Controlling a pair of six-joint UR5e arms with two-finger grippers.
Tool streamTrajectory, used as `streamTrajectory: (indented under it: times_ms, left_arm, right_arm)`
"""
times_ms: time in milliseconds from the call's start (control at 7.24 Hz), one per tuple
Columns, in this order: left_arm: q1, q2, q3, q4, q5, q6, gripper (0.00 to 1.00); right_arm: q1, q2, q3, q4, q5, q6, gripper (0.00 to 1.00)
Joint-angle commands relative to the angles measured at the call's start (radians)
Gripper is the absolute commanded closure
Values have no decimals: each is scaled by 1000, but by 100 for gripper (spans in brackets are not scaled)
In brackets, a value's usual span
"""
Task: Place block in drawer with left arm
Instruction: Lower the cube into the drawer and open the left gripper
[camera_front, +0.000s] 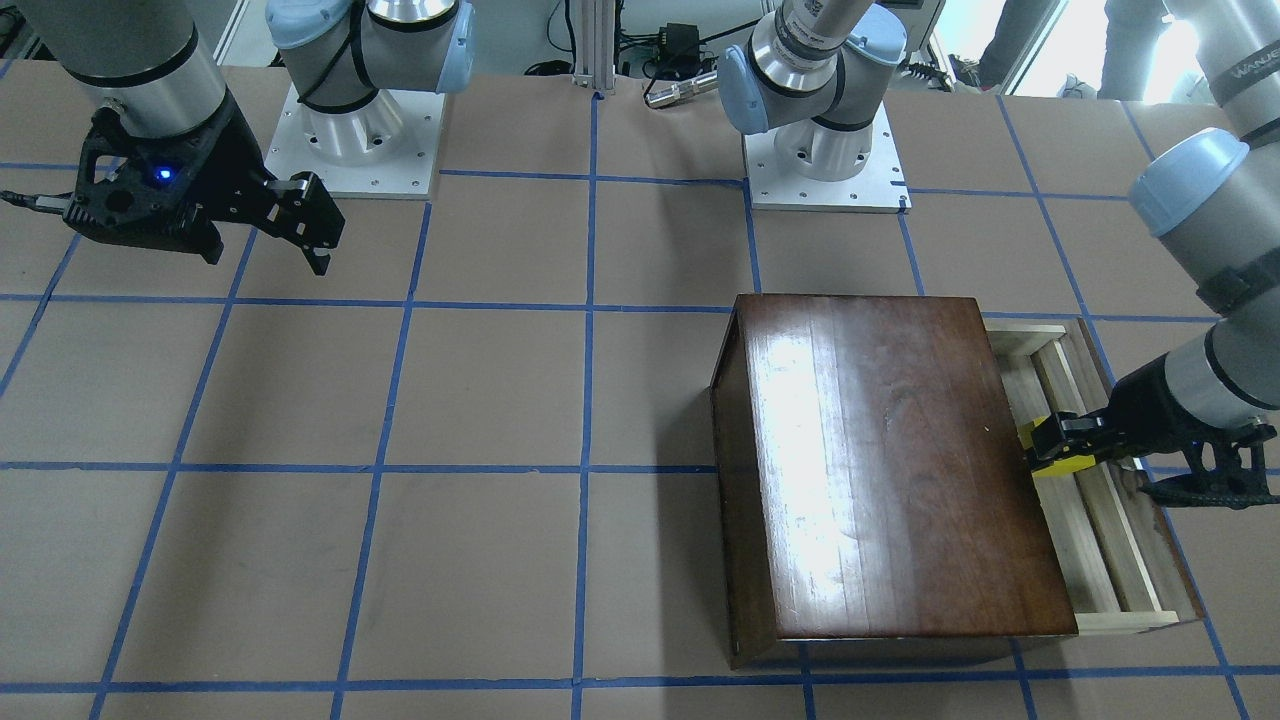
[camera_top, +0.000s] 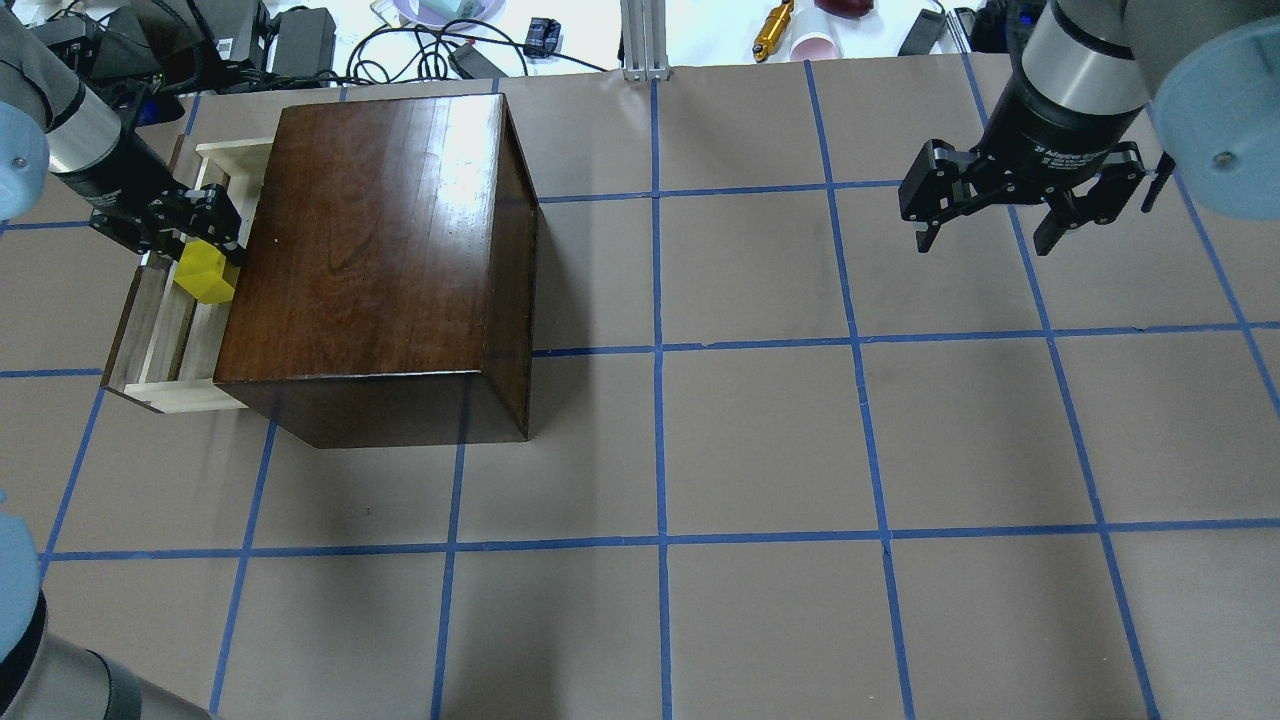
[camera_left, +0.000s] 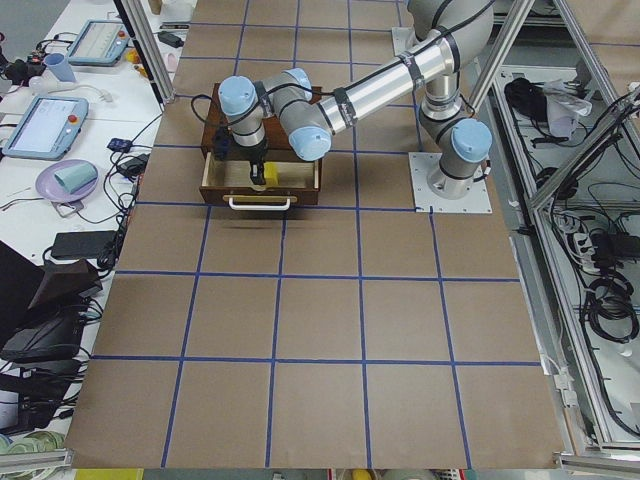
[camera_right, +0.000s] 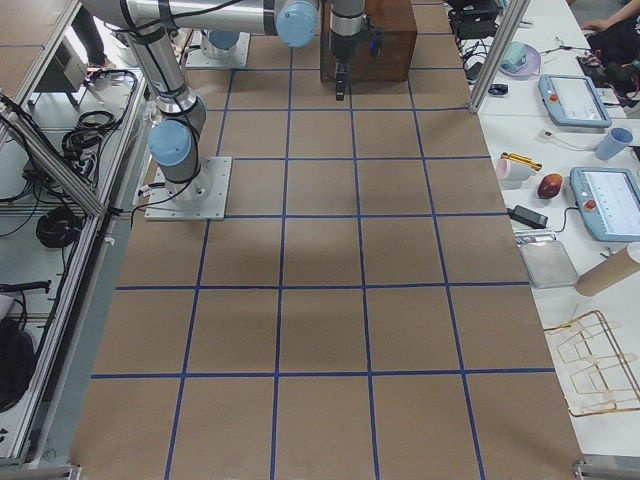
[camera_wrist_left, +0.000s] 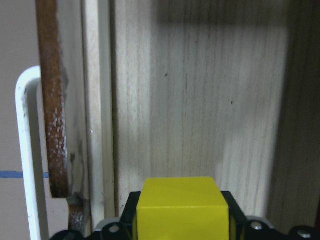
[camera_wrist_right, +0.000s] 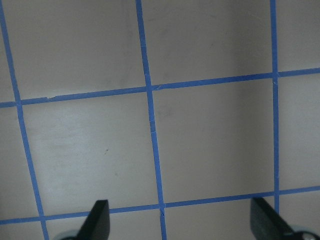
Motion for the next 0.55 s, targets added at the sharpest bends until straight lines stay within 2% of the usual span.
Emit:
streamTrajectory:
  times_ms: [0, 138, 414]
  left_arm:
    - [0, -3, -4, 19, 0, 0, 59]
    - [0, -1, -4, 16, 1, 0, 1]
    - [0, 2, -1, 16, -3, -1, 0]
  right_arm:
    - [0, 1, 2, 0, 0, 0, 0]
    - [0, 0, 0, 0, 0, 0, 0]
    - [0, 0, 0, 0, 0, 0, 0]
